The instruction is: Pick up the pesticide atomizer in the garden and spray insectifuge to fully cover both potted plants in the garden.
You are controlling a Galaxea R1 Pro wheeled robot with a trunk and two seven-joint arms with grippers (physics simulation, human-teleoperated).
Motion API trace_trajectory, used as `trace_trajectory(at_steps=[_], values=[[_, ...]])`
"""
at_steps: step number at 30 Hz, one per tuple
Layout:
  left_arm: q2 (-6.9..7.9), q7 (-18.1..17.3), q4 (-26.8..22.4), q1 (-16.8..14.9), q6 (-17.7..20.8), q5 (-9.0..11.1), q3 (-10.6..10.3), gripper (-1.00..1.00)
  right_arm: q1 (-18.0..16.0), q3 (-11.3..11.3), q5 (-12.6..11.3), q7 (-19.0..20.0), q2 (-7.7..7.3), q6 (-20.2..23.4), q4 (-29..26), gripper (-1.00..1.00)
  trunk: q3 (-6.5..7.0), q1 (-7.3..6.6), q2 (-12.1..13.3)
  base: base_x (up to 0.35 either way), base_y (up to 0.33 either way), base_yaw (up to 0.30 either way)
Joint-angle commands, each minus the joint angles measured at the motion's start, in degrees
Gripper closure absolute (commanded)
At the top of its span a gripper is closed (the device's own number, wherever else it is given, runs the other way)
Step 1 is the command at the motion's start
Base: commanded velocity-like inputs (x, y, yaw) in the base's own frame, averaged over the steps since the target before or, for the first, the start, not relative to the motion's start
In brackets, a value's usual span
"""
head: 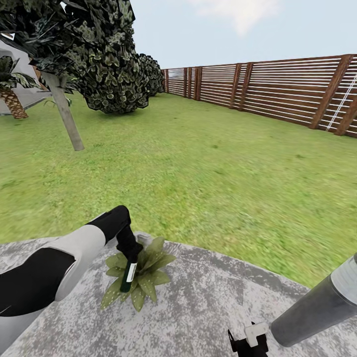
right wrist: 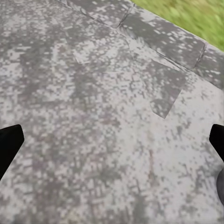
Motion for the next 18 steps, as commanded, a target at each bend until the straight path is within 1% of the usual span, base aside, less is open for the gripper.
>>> trace_trajectory(at_steps=[1, 6, 10, 14, 18], values=[[-0.1, -0.5, 0.0, 0.1, 0.4, -0.6, 0.1, 1.0, 0.0, -0.4, 0.6, -0.2, 0.0, -0.2, 0.1, -1.0, -0.05, -0.01, 0.0, 0.0, 0.0, 0.0], [0.04, -0.5, 0.1, 1.0, -0.2, -0.7, -0.2, 1.0, 0.0, -0.4, 0.6, -0.2, 0.0, -0.2, 0.1, -1.0, -0.05, -0.01, 0.0, 0.0, 0.0, 0.0], [0.45, -0.5, 0.2, 1.2, -0.4, -0.7, -0.1, 1.0, 0.0, -0.4, 0.6, -0.2, 0.01, -0.2, 0.1, -1.0, -0.05, -0.01, 0.0, 0.0, 0.0, 0.0], [0.29, -0.5, 0.1, 1.1, -0.4, -0.8, -0.2, 1.0, 0.0, -0.4, 0.6, -0.2, 0.03, -0.2, 0.1, -1.0, -0.05, -0.01, 0.0, -0.013, 0.0, 0.0], [-0.01, -0.5, 0.1, 1.1, -0.3, -0.8, -0.2, 1.0, 0.0, -0.4, 0.6, -0.2, 0.04, -0.2, 0.1, -1.0, -0.05, -0.01, 0.0, -0.245, 0.036, 0.0]])
